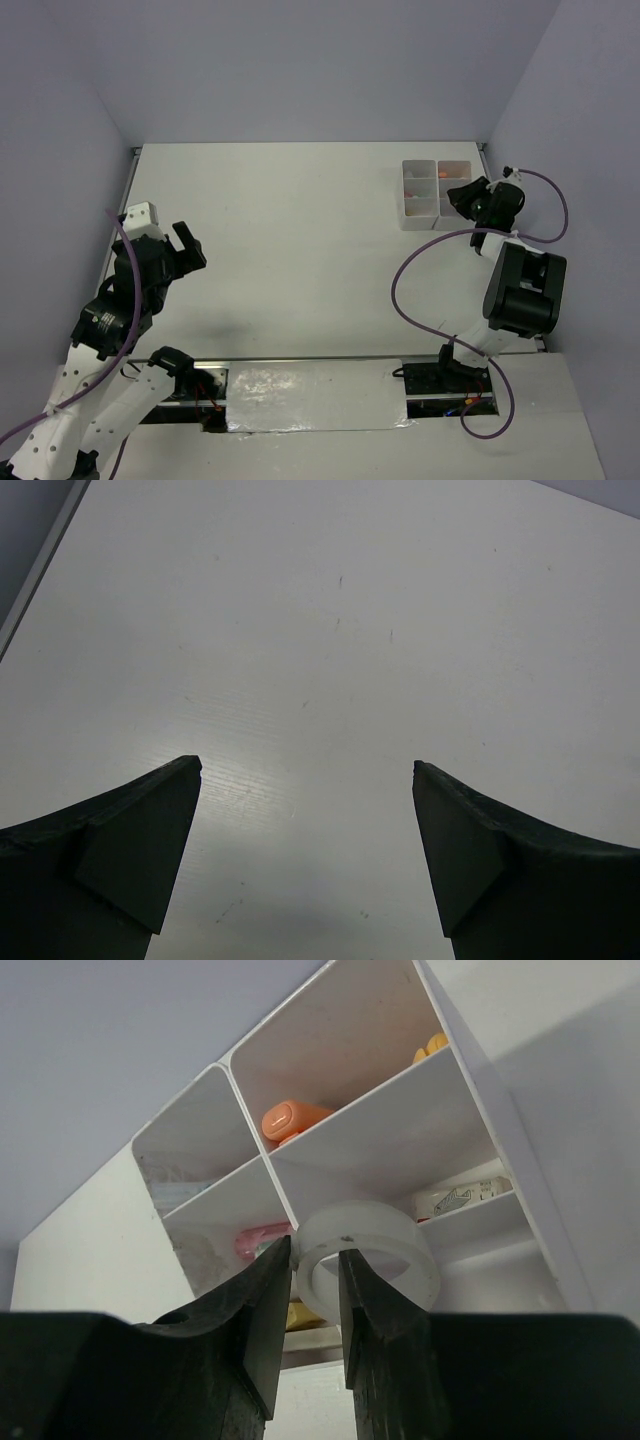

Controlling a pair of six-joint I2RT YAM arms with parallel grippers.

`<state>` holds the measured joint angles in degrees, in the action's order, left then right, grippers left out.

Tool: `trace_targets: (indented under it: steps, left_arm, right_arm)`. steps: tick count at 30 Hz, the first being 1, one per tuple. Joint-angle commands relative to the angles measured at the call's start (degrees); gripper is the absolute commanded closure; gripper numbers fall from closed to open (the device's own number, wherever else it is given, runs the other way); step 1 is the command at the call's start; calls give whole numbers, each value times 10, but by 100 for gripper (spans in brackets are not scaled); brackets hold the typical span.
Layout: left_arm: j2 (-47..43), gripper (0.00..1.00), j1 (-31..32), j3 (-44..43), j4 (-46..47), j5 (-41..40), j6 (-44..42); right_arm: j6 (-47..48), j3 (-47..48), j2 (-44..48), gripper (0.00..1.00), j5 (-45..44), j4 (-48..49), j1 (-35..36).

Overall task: Sort the stationery into containers
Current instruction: Place the stationery in the storage box.

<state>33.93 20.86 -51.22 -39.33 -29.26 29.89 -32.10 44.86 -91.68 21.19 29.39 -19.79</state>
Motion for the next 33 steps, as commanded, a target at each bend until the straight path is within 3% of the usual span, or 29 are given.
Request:
trace_targets:
  steps: [1,14,33]
  left_arm:
    - [-4,1,-3,3,25,3,-16]
    - [-6,1,-3,3,25,2,-17]
    - [-7,1,-3,4,26,1,-18]
  right_arm:
    - [4,-3,-1,67,-9,27,-3]
    - [-2,-7,-6,56,-26,21,-10]
    - [-27,-45,23,55,-27,47,-13]
